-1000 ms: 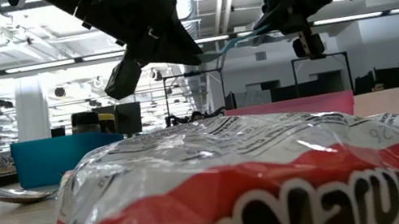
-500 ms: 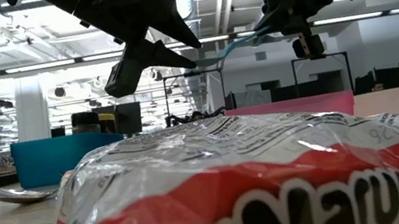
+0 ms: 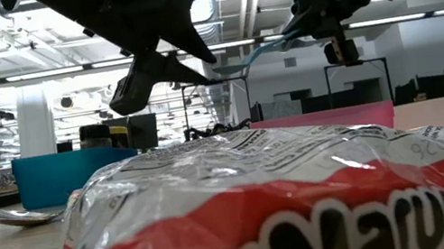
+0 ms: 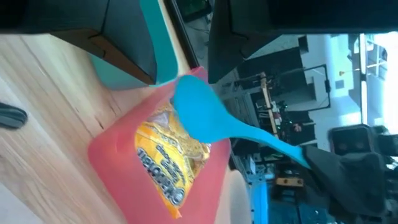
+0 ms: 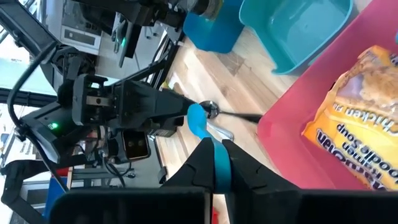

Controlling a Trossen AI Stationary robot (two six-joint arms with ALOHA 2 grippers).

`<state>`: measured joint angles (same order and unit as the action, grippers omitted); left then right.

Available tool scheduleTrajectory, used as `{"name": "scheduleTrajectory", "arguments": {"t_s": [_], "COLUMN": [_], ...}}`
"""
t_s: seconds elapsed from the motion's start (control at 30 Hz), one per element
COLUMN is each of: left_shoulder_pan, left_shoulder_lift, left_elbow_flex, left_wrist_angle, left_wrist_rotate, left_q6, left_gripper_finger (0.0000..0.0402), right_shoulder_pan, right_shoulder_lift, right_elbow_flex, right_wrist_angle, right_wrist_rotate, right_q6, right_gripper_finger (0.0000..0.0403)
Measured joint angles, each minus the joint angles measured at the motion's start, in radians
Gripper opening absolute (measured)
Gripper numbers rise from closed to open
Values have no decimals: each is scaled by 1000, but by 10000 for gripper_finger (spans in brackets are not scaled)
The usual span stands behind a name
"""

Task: Pick & Place Food Item
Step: Put the blue baby spoon into the green bin

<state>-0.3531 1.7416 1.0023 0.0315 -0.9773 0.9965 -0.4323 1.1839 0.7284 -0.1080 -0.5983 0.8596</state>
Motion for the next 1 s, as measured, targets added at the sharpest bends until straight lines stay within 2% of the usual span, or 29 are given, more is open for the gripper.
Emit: {"name": "scheduleTrajectory", "arguments": {"t_s": [0.17, 0.4, 0.53, 0.8, 1.0], "left_shoulder_pan": [-1, -27, -46, -68, -64], "left_shoulder_lift": [0, 0, -10, -132, -229], "left_elbow_flex": [0, 0, 0, 1, 1], "left_wrist_angle": [-17, -17, -14, -61, -59], "left_wrist_rotate": [-19, -80, -109, -114, 22], "left_q6": [-58, -63, -78, -293, -428], "left_gripper_finger": [138, 130, 127, 127, 127], "right_shoulder_pan": [-31, -71, -83, -94, -89], "right_shoulder_lift": [0, 0, 0, 39, 174], "right_elbow_flex": [0, 0, 0, 0, 40], "right_wrist_angle": [26, 40, 60, 93, 176], "right_wrist_rotate": [0, 4, 49, 133, 134], "right_q6": [-7, -32, -32, -28, -29], "right_gripper_finger": [8, 9, 9, 9, 10]}}
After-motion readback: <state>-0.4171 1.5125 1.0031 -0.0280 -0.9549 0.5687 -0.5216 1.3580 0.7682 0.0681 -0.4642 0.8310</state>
